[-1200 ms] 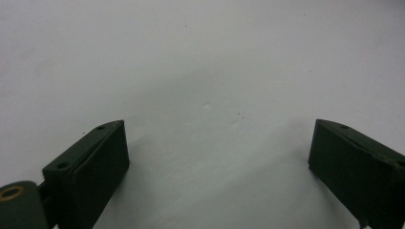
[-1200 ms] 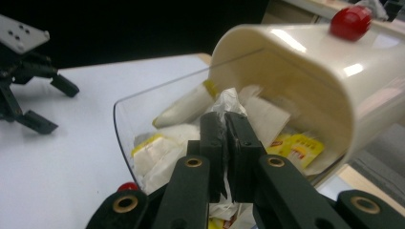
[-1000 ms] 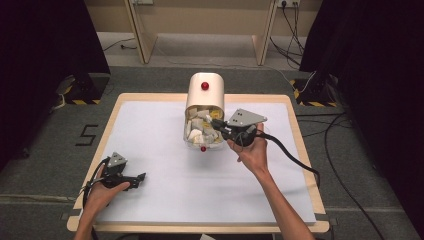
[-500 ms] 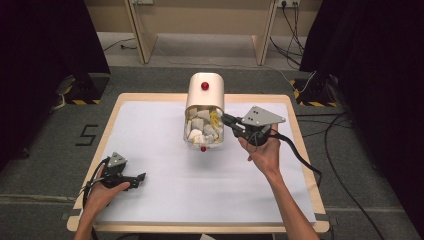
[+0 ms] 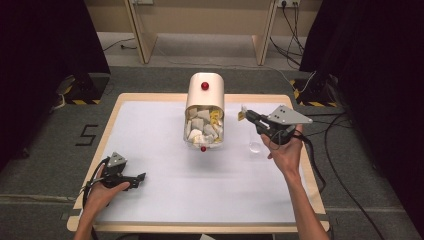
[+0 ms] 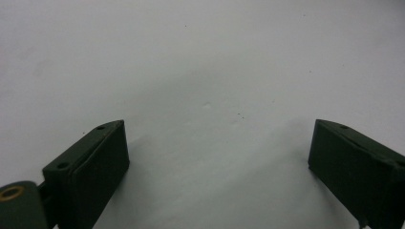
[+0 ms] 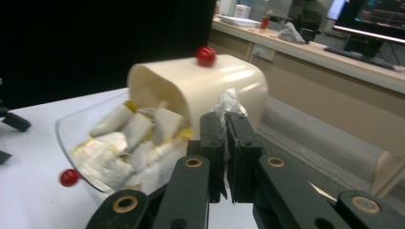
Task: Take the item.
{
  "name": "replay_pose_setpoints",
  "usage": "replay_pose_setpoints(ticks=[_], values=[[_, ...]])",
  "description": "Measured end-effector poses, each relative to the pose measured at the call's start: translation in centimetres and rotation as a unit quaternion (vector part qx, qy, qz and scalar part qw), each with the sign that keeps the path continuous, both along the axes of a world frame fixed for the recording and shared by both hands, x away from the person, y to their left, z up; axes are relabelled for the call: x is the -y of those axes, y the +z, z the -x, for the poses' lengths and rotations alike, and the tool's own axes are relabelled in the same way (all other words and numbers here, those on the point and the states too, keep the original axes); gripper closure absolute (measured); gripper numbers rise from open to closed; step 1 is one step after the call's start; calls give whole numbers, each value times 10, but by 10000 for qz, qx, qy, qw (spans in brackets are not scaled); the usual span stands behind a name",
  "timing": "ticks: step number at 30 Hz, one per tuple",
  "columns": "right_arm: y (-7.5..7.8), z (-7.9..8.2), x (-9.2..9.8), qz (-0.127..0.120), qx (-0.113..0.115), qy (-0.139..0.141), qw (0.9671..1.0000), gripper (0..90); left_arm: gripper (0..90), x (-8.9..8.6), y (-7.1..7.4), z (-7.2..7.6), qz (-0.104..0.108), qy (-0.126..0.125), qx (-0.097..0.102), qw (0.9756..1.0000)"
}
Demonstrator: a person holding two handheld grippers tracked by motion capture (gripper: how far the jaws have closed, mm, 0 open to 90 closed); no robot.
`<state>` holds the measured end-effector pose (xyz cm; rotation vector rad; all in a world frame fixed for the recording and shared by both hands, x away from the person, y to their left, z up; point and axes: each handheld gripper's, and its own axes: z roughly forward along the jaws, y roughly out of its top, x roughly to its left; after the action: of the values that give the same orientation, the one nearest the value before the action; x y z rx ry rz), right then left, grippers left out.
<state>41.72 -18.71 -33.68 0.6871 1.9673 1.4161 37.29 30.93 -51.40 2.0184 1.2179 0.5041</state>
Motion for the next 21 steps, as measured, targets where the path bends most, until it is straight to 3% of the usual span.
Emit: replay_pose_setpoints(ticks=[7, 18, 21], values=[[-10, -5, 27, -34, -145, -334, 9993, 865, 56, 0, 0, 0, 2, -1, 0, 10000], [-25, -14, 38, -17, -386, -504, 9980, 864, 57, 0, 0, 0, 7, -1, 0, 10000], [-29, -16, 42, -110, -494, -481, 9976, 866, 57, 0, 0, 0, 5, -1, -1, 10000]])
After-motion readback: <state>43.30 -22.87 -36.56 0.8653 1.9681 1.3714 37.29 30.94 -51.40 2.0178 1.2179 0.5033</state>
